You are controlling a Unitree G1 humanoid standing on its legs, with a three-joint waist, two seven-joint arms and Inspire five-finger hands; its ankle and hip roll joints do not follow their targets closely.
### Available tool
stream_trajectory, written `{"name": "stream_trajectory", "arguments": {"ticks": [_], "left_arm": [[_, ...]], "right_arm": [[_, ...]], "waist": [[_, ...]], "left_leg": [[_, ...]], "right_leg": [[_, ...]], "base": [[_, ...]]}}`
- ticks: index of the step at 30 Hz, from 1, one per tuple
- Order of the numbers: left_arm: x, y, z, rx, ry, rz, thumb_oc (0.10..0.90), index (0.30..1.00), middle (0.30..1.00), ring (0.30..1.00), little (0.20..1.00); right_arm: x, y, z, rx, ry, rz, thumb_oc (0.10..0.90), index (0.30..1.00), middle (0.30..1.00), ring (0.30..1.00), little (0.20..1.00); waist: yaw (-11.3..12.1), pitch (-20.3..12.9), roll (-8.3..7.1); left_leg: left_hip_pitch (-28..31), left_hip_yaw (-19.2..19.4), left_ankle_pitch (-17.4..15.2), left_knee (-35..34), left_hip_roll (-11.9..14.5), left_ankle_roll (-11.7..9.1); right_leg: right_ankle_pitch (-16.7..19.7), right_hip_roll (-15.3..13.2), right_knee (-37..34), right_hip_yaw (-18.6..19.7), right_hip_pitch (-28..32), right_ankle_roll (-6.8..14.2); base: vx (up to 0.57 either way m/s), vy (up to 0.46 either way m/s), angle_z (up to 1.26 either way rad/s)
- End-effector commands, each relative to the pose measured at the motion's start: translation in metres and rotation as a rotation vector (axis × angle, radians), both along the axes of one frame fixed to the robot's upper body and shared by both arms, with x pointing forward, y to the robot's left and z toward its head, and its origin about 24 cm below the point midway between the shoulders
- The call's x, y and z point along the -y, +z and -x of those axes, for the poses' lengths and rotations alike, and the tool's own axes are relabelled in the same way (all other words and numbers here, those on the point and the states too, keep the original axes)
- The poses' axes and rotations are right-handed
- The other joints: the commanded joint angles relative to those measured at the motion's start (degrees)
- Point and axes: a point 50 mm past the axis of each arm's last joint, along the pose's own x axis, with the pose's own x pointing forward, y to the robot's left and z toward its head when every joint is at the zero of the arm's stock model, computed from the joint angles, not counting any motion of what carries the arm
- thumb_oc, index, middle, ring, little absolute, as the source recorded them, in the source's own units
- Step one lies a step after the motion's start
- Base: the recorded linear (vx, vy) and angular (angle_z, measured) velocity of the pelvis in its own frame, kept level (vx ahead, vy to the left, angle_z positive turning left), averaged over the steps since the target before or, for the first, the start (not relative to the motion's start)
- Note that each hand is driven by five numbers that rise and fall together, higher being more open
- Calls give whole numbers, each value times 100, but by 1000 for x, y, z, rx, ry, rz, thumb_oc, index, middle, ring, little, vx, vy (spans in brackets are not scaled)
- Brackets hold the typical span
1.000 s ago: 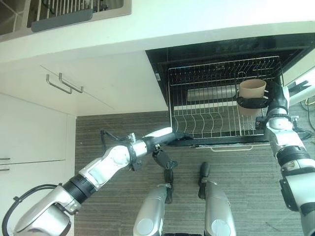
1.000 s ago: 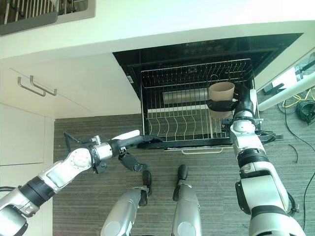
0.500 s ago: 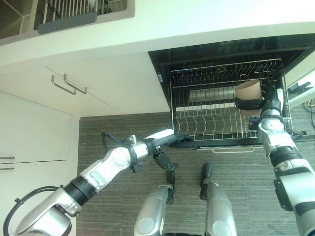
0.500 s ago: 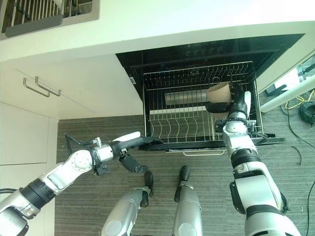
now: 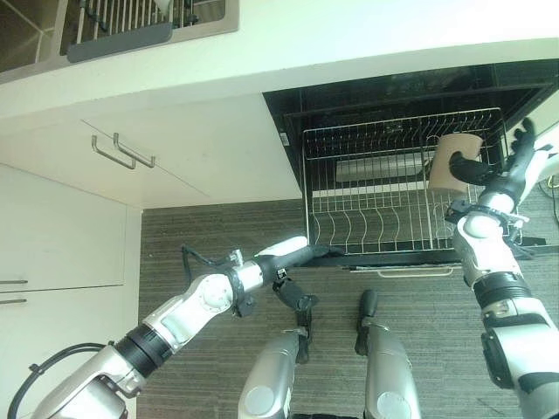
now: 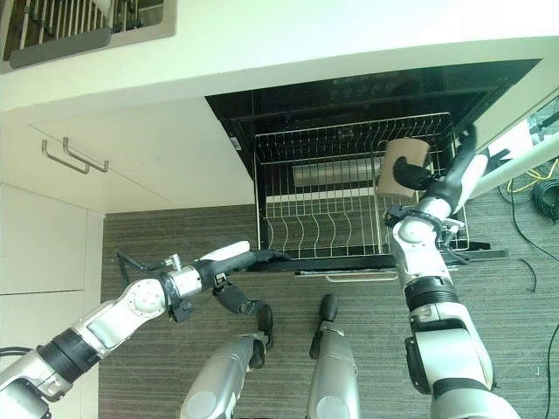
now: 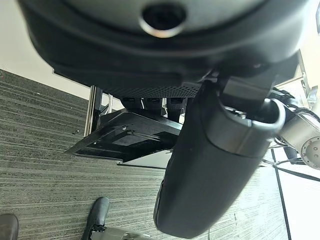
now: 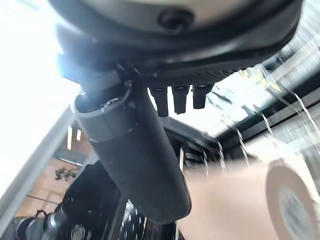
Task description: Place the dishes in the dishwasher.
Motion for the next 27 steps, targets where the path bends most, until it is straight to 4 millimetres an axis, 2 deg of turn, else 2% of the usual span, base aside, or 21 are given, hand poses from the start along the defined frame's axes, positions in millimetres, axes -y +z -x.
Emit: {"name": "stream_trajectory", "arguments": {"ticks": [1, 10, 12, 14, 16, 20, 21, 22, 25, 27], "left_arm": [[33, -28, 52, -110, -210, 58, 800, 900, 900, 900, 900], [30, -35, 58, -107, -191, 56, 800, 900, 900, 900, 900], [30, -37, 60, -105, -182, 56, 800, 900, 900, 900, 900], [27, -40, 60, -64, -127, 66, 800, 900, 900, 900, 900], [19, -37, 55, 36, -10, 110, 800, 900, 900, 900, 900], [3, -26, 44, 157, 163, 200, 800, 900, 900, 900, 900], [-4, -21, 41, 192, 219, 228, 800, 900, 900, 900, 900], [-17, -13, 40, 252, 307, 270, 800, 900, 900, 900, 900], [-27, -5, 38, 308, 380, 312, 800, 900, 900, 900, 900], [-38, 6, 37, 383, 469, 397, 800, 900, 900, 900, 900]], "right_arm": [[14, 79, 15, 298, -87, 208, 800, 900, 900, 900, 900], [5, 71, 18, 313, -27, 175, 800, 900, 900, 900, 900], [-1, 69, 18, 339, 13, 139, 800, 900, 900, 900, 900], [-15, 73, 23, 440, 104, 62, 800, 900, 900, 900, 900], [-40, 76, 37, 560, 238, 24, 800, 900, 900, 900, 900], [-68, 67, 61, 641, 326, 63, 800, 900, 900, 900, 900], [-72, 61, 71, 659, 326, 90, 800, 900, 900, 900, 900], [-68, 45, 90, 677, 333, 104, 800, 900, 900, 900, 900], [-66, 33, 105, 677, 350, 115, 800, 900, 900, 900, 900], [-63, 24, 118, 665, 385, 105, 800, 900, 900, 900, 900]], "waist": [[-116, -65, 410], [-147, -65, 378], [-155, -65, 360], [-190, -65, 328], [-246, -65, 268], [-291, -133, 200], [-304, -212, 168], [-316, -384, 101], [-337, -550, 17], [-325, -778, -110]], "left_leg": [[-47, 368, -231, 176, 526, -180], [-59, 421, -234, 176, 554, -176], [-47, 439, -238, 176, 573, -176], [-15, 458, -244, 176, 589, -174], [53, 481, -261, 176, 617, -163], [195, 447, -291, 176, 646, -132], [255, 423, -290, 176, 664, -126], [385, 369, -282, 176, 708, -118], [512, 329, -285, 176, 748, -126], [669, 325, -295, 176, 786, -147]], "right_leg": [[-623, -281, 110, 468, 417, 536], [-617, -269, 110, 503, 377, 525], [-623, -260, 110, 520, 383, 516], [-631, -238, 110, 549, 405, 506], [-653, -200, 110, 569, 472, 481], [-729, -134, 110, 554, 679, 417], [-761, -104, 110, 522, 781, 392], [-832, -38, 110, 425, 994, 339], [-901, 11, 110, 330, 1174, 289], [-989, 64, 110, 225, 1366, 231]], "base": [[3, 7, -6], [-3, -1, -4], [0, 0, 0], [0, 0, 0], [10, 26, -7], [24, 16, -5], [120, -50, 2], [117, -69, 9], [91, -78, 16], [160, -75, 9]]}}
